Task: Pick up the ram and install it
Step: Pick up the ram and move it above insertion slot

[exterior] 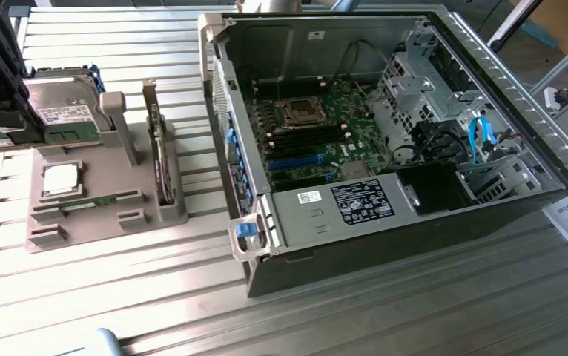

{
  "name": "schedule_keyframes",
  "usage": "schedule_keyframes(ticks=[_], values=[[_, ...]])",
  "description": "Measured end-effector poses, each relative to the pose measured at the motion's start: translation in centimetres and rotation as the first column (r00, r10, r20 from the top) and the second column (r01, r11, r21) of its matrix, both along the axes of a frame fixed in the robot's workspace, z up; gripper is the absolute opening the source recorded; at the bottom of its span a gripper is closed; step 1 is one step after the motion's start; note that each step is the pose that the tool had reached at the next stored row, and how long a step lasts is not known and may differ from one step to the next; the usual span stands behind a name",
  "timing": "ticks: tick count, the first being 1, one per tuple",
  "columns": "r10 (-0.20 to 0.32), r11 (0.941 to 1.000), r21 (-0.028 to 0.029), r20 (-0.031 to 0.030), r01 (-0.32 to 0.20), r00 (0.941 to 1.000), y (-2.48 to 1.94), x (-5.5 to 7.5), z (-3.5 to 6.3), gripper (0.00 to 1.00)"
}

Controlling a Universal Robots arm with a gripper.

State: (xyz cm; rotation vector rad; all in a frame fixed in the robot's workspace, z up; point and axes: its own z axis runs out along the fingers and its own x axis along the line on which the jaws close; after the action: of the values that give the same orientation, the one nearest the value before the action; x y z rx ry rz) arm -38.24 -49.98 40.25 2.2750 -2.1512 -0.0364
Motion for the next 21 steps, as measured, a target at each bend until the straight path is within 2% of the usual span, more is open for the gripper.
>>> schedule_keyframes(ticks=[5, 11, 18, 21], values=[[0.0, 1.0, -0.0002, -0.0002, 0.0, 1.0, 0.0, 0.0, 0.02, 0.14], [0.0, 1.0, -0.0009, -0.0001, 0.0, 1.0, 0.0, 2.1, 0.0, 0.14], [0.0, 0.9999, -0.0128, -0.0001, 0.0, 1.0, 0.0, 3.1, 0.0, 0.14], [0.0, 0.9998, -0.0207, -0.0001, 0.0, 1.0, 0.0, 3.5, 0.0, 0.14]])
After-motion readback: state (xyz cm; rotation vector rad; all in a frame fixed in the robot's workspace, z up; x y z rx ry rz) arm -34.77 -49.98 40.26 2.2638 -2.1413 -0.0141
